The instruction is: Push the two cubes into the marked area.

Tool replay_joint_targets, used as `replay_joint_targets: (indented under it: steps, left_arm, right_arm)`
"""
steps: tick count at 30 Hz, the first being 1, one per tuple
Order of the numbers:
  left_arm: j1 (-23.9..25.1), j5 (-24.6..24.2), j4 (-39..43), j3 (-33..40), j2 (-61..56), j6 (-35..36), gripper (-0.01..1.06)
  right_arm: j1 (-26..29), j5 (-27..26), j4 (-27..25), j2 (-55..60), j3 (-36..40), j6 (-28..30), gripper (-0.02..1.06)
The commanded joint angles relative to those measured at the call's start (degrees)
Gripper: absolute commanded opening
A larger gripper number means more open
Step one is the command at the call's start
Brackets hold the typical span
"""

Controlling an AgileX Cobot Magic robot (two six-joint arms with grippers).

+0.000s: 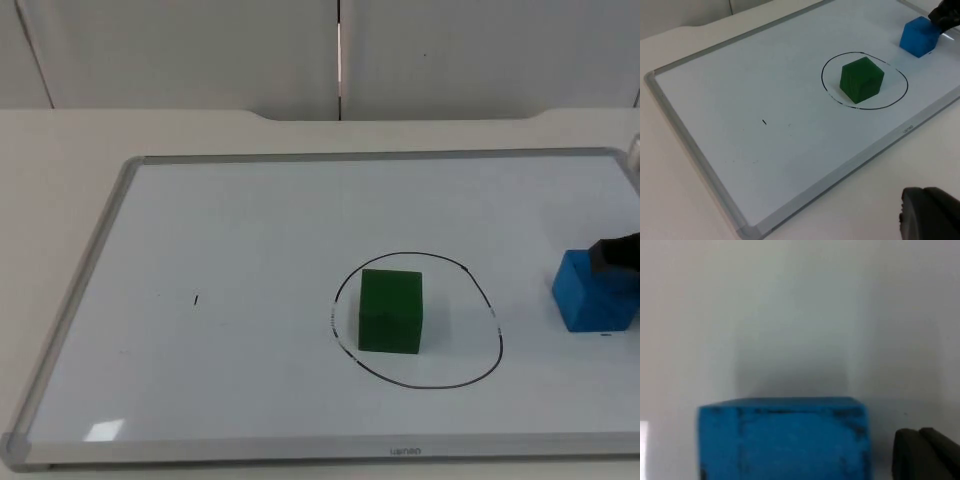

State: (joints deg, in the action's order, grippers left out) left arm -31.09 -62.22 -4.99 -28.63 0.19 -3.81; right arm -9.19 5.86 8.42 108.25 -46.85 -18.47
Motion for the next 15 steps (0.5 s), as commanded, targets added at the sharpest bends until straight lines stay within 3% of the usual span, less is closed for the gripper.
replay_joint_targets:
  steps: [1, 15]
  left_arm:
    - [-0.1, 0.7, 0.2, 0.3, -0.2, 0.3, 0.0]
    - [-0.1, 0.7, 0.2, 0.3, -0.2, 0.3, 0.0]
  right_arm:
    - [-0.7, -1.9, 0.0, 0.2, -0.3, -0.7, 0.0]
    - [-1.4, -2.4, 0.0, 0.2, -0.3, -2.7, 0.0]
